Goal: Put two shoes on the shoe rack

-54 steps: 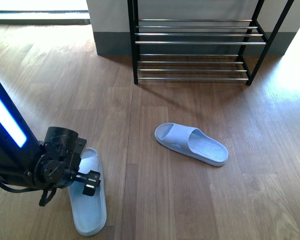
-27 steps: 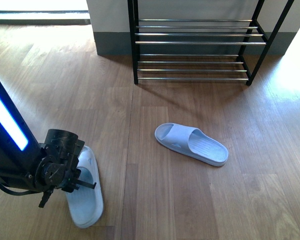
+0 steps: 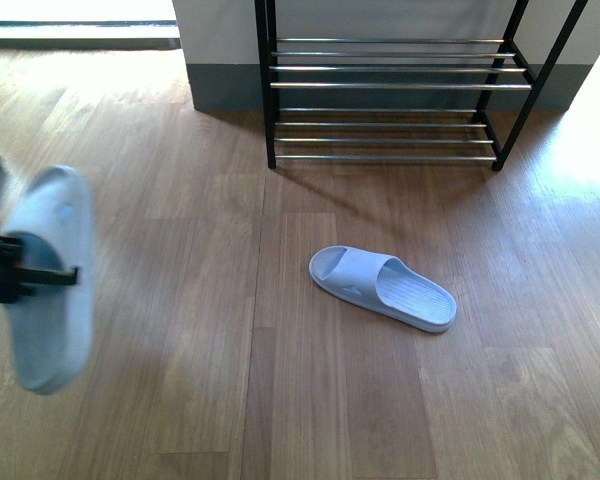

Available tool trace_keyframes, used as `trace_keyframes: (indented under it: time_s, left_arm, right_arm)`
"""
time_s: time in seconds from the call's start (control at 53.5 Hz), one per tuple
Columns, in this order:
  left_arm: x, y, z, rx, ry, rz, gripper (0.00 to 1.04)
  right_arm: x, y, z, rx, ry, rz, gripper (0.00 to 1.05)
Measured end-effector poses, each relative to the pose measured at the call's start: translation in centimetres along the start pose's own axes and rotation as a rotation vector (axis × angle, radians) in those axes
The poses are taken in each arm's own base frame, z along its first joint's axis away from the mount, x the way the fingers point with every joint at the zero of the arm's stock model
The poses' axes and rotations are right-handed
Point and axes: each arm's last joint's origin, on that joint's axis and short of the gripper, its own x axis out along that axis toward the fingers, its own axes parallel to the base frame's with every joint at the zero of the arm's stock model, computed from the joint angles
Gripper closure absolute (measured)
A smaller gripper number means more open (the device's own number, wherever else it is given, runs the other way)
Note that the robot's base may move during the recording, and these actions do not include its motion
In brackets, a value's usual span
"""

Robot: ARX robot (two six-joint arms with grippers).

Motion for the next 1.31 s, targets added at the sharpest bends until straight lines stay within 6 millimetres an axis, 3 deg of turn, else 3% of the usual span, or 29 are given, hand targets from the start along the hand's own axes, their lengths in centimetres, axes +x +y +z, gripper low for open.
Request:
trace_keyframes:
  time_s: [0.075,0.168,0.299,0.392,1.308]
  left_arm:
    - [-4.7,2.9,0.8,-0.051,-0.100,0.099,1.03]
    - [-10.1,4.1,0.7,-0.084,-0.196,0.138,1.03]
    - [-16.4,4.7,-2.2,-0.160,-0.281,0.253,1.03]
    - [-16.9,4.7,-3.0,-0.200,-0.281,0.265,1.03]
    - [-16.9,4.7,-2.9,-0.215,-0.300,0.264,1.03]
  right_arm:
    - [0.0,0.0,0.0,0.000,0.000,0.000,0.09]
    - [0.0,0.0,0.0,0.000,0.000,0.000,0.09]
    - [0.0,0.0,0.0,0.000,0.000,0.000,0.09]
    - [0.0,0.0,0.0,0.000,0.000,0.001,0.09]
    - [0.0,0.0,0.0,0.000,0.000,0.001,0.09]
